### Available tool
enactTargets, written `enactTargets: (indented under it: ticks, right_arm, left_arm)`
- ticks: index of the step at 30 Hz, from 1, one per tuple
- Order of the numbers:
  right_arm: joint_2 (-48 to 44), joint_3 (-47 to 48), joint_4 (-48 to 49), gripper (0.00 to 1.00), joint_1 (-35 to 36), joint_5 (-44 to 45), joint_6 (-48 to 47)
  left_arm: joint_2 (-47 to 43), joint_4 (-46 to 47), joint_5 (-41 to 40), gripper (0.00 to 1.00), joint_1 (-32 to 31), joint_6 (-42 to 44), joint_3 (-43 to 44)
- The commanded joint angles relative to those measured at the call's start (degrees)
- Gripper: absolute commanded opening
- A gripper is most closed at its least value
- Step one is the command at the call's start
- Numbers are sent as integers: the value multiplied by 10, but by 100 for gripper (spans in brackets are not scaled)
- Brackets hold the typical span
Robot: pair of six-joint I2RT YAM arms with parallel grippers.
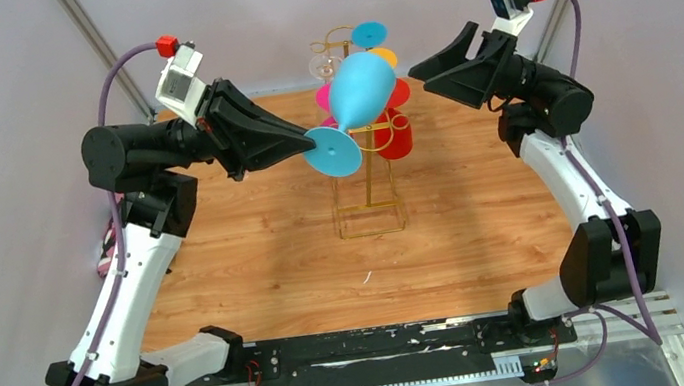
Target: Take the wine glass off the wine glass rack
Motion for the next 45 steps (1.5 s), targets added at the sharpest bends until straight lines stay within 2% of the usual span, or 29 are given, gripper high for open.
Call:
enactTargets:
  ticks: [1, 9, 14, 18, 20, 21, 22, 27, 38, 45]
  right_arm:
    - [-11, 36, 68, 75, 37, -14, 24]
    - [36, 83, 40, 75, 118, -24, 8]
    - [55, 88, 31, 74, 133, -29, -5]
    - [71, 93, 68, 60, 134, -15, 23]
    - [73, 98, 74, 42, 136, -13, 33]
    - [69, 97, 73, 36, 137, -13, 31]
    - [64, 94, 74, 35, 138, -13, 29]
    - [23, 79, 74, 32, 141, -25, 7]
    - [-49, 31, 74, 34, 140, -19, 2]
    - [-81, 7, 74, 34, 141, -11, -7]
  left_arm:
    - [7, 19, 7, 0, -4, 7, 8]
    - [6, 20, 0, 0, -5, 3, 8]
    - [-1, 19, -2, 0, -5, 1, 5]
    - [1, 19, -2, 0, -5, 5, -5]
    - [7, 19, -1, 0, -5, 7, -13]
    - [9, 19, -1, 0, -5, 8, -15]
    - [14, 20, -1, 0, -5, 10, -17]
    - [41, 22, 8, 0, -2, 14, -8]
    - [105, 55, 35, 0, 65, -20, 21]
    - [157, 67, 39, 0, 79, -33, 13]
